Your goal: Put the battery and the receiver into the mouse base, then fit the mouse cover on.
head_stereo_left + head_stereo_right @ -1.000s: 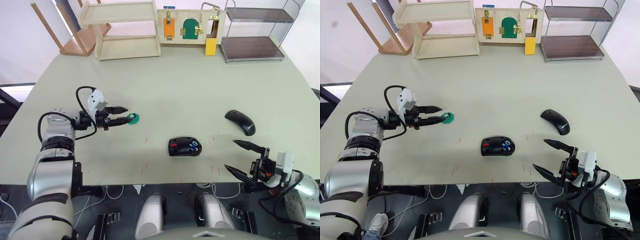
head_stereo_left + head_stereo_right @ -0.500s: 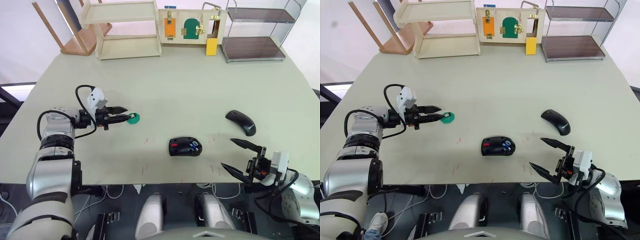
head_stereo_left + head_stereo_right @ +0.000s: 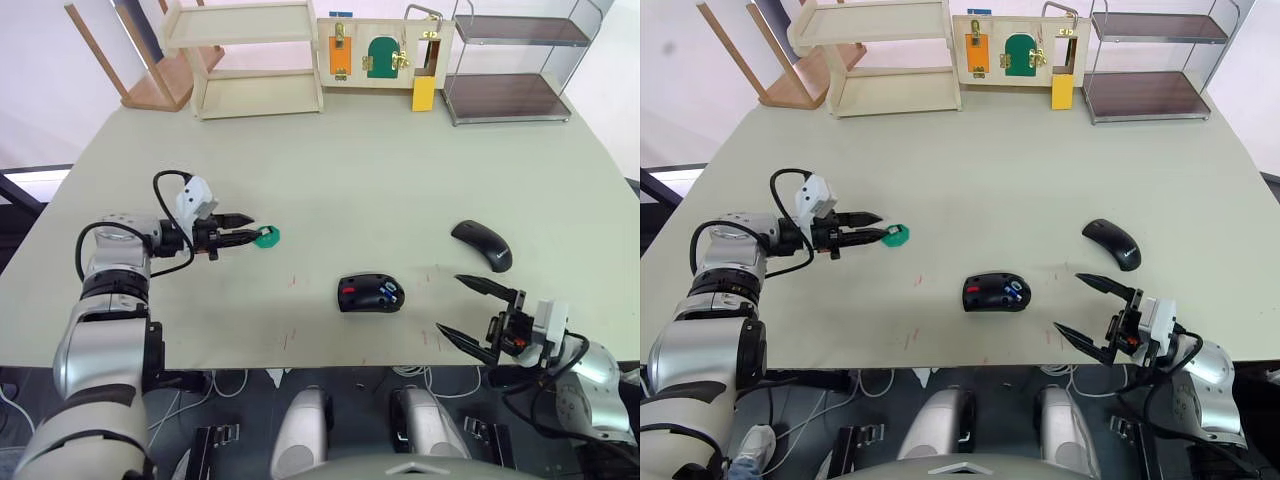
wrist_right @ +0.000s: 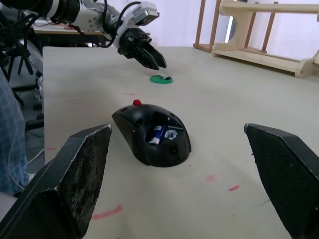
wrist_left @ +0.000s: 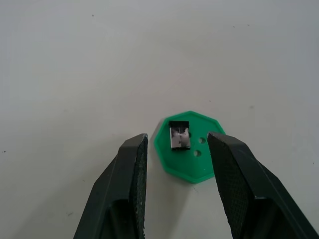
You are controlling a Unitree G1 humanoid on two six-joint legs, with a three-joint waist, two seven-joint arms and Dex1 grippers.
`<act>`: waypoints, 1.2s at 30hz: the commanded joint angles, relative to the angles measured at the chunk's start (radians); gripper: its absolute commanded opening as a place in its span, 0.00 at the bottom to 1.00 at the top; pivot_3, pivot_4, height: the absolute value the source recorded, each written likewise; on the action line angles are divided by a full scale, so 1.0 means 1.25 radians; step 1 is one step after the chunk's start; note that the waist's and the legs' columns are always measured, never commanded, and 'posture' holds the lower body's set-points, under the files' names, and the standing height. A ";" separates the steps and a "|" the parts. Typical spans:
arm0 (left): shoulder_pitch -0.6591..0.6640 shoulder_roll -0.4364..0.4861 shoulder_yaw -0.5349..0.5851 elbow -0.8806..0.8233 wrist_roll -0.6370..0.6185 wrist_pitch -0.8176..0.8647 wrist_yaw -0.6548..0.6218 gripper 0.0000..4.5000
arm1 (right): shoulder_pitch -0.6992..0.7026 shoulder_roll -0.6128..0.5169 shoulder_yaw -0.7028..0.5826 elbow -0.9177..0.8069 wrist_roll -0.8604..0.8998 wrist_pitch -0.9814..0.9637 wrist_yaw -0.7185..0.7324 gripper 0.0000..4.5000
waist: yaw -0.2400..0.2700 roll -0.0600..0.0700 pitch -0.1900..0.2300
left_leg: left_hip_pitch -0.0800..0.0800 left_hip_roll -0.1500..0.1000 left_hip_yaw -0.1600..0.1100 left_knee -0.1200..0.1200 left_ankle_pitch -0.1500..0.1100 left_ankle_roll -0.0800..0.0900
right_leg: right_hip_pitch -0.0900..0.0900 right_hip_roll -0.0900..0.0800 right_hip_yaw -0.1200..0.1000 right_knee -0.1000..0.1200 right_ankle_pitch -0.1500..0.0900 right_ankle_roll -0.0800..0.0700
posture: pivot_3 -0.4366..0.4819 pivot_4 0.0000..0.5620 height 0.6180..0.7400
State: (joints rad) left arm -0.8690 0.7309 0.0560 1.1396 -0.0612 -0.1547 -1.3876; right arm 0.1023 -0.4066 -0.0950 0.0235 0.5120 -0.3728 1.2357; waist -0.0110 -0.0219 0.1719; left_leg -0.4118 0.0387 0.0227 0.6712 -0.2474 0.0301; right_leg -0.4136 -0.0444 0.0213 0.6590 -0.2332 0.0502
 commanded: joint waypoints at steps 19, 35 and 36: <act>-0.004 -0.014 -0.017 0.016 0.024 -0.039 0.020 0.45 | 0.011 -0.012 -0.013 -0.015 0.008 -0.017 -0.017 1.00 | 0.000 0.000 0.000 | 0.000 0.000 0.000 0.001 0.000 0.000 | 0.000 0.000 0.000 0.001 0.000 0.000 | 0.48 0.27 1.00; -0.006 -0.014 -0.023 0.048 0.041 -0.065 0.037 0.45 | 0.014 -0.012 -0.009 -0.015 0.002 -0.024 -0.024 1.00 | 0.000 0.000 0.000 | 0.001 0.000 0.000 0.001 0.000 0.000 | 0.000 0.000 0.000 0.002 0.000 0.000 | 0.48 0.27 1.00; -0.007 -0.015 -0.022 0.049 0.040 -0.066 0.037 0.45 | 0.015 -0.012 -0.009 -0.015 0.002 -0.025 -0.024 1.00 | 0.000 0.000 0.000 | 0.001 0.000 0.000 0.001 0.000 0.000 | 0.000 0.000 0.000 0.002 0.000 0.000 | 0.48 0.27 1.00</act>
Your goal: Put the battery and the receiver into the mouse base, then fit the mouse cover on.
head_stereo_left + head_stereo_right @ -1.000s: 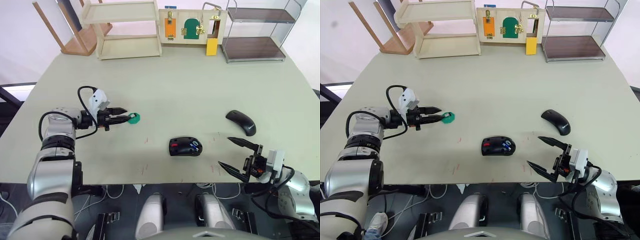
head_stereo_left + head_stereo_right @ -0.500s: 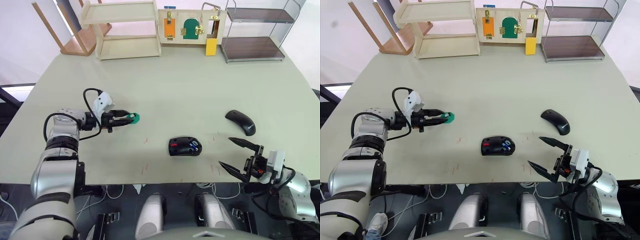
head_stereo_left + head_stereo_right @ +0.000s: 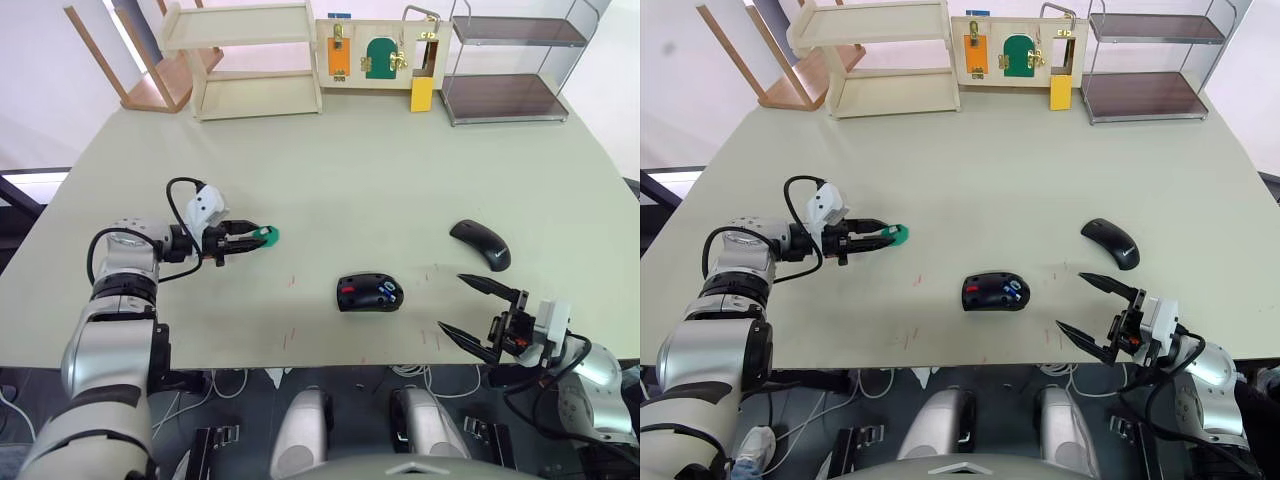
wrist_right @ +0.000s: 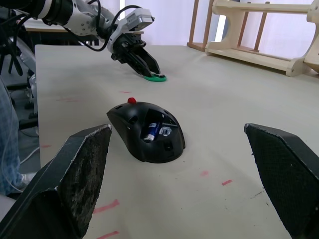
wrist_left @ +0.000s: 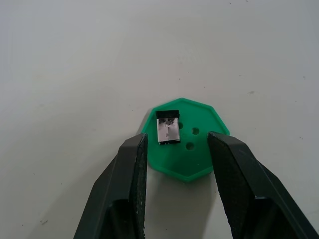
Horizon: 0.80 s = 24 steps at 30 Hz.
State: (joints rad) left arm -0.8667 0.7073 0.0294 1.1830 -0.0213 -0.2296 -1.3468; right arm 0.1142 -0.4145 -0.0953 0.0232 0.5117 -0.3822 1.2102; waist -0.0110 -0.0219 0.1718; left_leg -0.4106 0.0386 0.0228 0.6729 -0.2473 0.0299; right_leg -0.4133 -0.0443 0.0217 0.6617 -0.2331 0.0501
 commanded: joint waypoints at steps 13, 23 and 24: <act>-0.014 -0.002 0.000 0.026 0.007 -0.014 0.001 0.45 | 0.009 -0.006 -0.006 -0.015 -0.001 -0.025 -0.010 1.00 | 0.000 0.000 0.000 | 0.000 0.000 0.000 0.000 0.000 0.000 | 0.000 0.000 0.000 0.000 0.000 0.000 | 0.48 0.27 1.00; -0.019 -0.004 0.001 0.034 0.009 -0.017 0.006 0.45 | 0.005 -0.004 -0.003 -0.009 -0.003 -0.029 -0.013 1.00 | 0.000 0.000 0.000 | 0.000 0.000 0.000 0.001 0.000 0.000 | 0.000 0.000 0.000 0.000 0.000 0.000 | 0.48 0.27 1.00; -0.019 -0.004 0.000 0.034 0.010 -0.019 0.007 0.45 | 0.005 -0.004 -0.003 -0.008 -0.003 -0.030 -0.012 1.00 | 0.000 0.000 0.000 | 0.000 0.000 0.000 0.001 0.000 0.000 | 0.000 0.000 0.000 0.000 0.000 0.000 | 0.48 0.27 1.00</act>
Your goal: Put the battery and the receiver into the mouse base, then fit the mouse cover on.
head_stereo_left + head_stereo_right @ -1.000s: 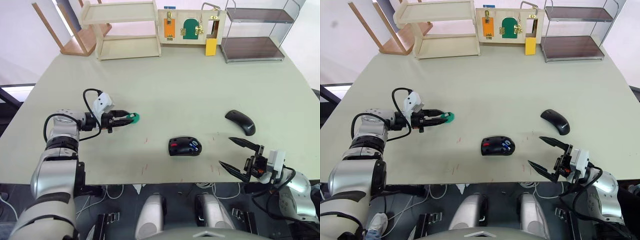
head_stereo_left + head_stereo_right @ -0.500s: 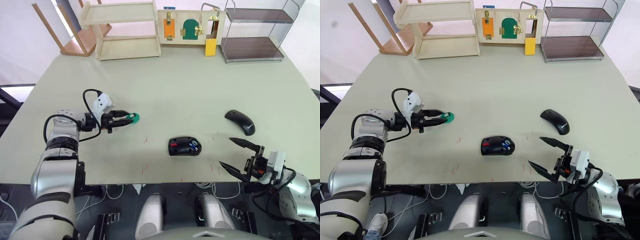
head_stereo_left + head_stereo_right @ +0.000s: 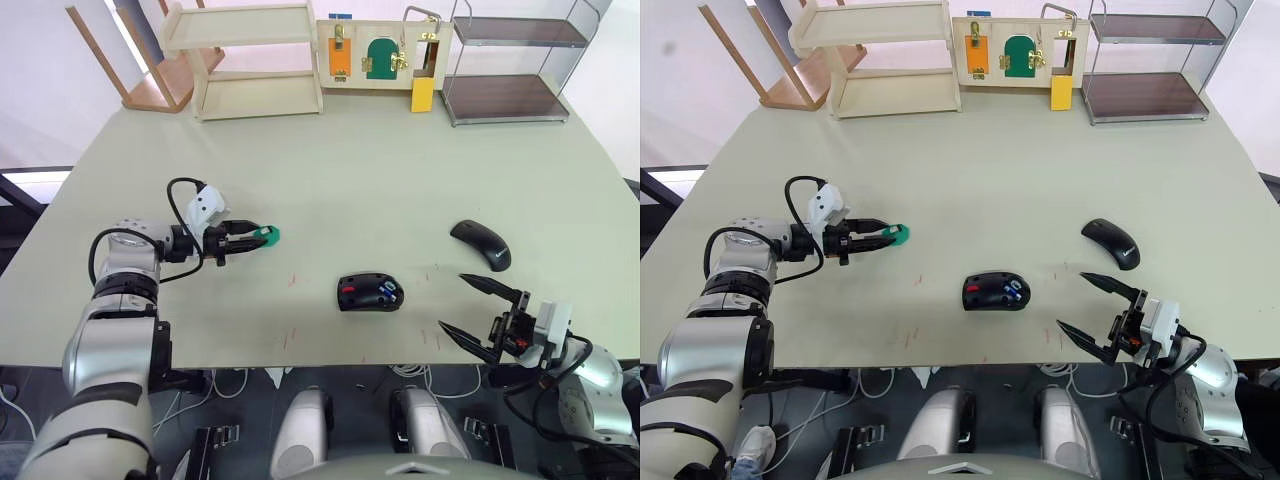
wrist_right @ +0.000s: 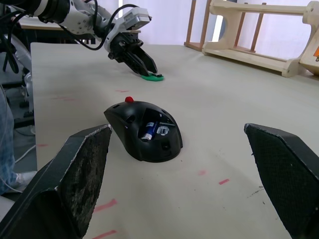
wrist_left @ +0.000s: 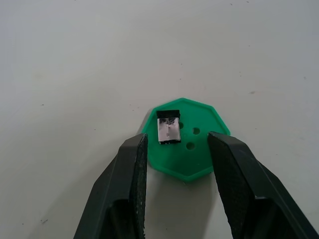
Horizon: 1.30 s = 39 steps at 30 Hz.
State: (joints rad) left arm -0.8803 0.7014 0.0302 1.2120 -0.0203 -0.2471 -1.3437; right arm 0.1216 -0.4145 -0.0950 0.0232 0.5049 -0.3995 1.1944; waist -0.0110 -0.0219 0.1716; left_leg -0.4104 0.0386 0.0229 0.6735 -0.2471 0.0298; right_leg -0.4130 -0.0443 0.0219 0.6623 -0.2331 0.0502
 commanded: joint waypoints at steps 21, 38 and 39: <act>-0.009 -0.005 -0.004 0.008 0.016 -0.010 0.018 0.16 | 0.001 -0.003 -0.003 0.001 -0.004 -0.024 0.005 1.00 | 0.000 0.000 0.000 | 0.000 0.000 0.000 0.000 0.000 0.000 | 0.000 0.000 0.000 0.000 0.000 0.000 | 0.48 0.27 1.00; -0.012 -0.005 -0.005 0.002 0.021 -0.015 0.026 0.03 | -0.006 0.000 -0.006 0.010 0.008 -0.035 0.017 1.00 | 0.000 0.000 0.000 | 0.000 0.000 0.000 0.000 0.000 0.000 | 0.000 0.000 0.000 0.000 0.000 0.000 | 0.48 0.27 1.00; -0.013 -0.002 -0.003 0.001 0.020 -0.015 0.023 0.03 | -0.006 0.000 -0.007 0.009 0.010 -0.033 0.017 1.00 | 0.000 0.000 0.000 | 0.000 0.000 0.000 0.001 0.000 0.000 | 0.000 0.000 0.000 0.000 0.000 0.000 | 0.48 0.27 1.00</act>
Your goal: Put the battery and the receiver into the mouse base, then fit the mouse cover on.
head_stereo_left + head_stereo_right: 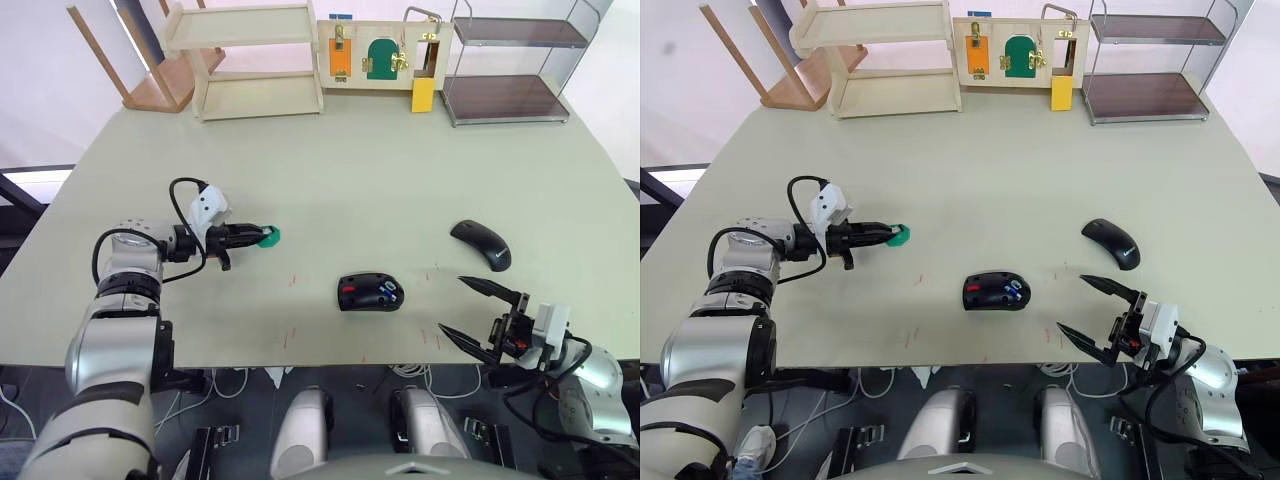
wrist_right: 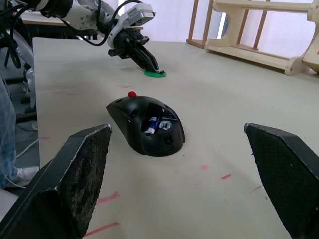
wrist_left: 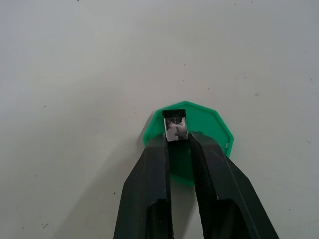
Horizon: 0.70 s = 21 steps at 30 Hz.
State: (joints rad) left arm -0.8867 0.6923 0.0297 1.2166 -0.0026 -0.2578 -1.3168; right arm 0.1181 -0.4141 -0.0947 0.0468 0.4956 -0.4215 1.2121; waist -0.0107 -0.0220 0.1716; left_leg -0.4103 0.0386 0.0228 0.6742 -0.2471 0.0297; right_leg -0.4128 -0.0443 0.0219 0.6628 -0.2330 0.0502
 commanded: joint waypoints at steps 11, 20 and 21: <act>-0.010 0.027 0.022 -0.044 -0.030 0.005 -0.064 0.03 | -0.025 0.002 -0.014 -0.021 0.060 0.005 0.008 1.00 | 0.000 0.000 0.000 | -0.001 0.000 0.000 0.000 0.000 0.000 | 0.000 0.000 0.000 0.000 0.000 0.000 | 0.48 0.27 1.00; 0.019 0.033 0.016 -0.163 -0.064 0.018 -0.140 0.03 | -0.039 -0.004 0.001 -0.021 0.063 0.036 0.022 1.00 | 0.000 0.000 0.000 | -0.001 0.000 0.000 0.000 0.000 0.000 | 0.000 0.000 0.000 0.000 0.000 0.000 | 0.48 0.27 1.00; 0.021 0.030 0.014 -0.181 -0.067 0.017 -0.147 0.03 | -0.042 -0.004 0.003 -0.021 0.053 0.043 0.010 1.00 | 0.000 0.000 0.000 | -0.001 0.000 0.000 0.000 0.000 0.000 | 0.000 0.000 0.000 0.000 0.000 0.000 | 0.48 0.27 1.00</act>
State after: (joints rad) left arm -0.8600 0.7175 0.0377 1.0590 -0.0568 -0.2281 -1.4723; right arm 0.0746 -0.4104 -0.0938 0.0451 0.5688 -0.3804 1.2388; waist -0.0109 -0.0219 0.1716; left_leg -0.4115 0.0386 0.0225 0.6747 -0.2471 0.0296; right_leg -0.4131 -0.0443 0.0217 0.6624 -0.2330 0.0502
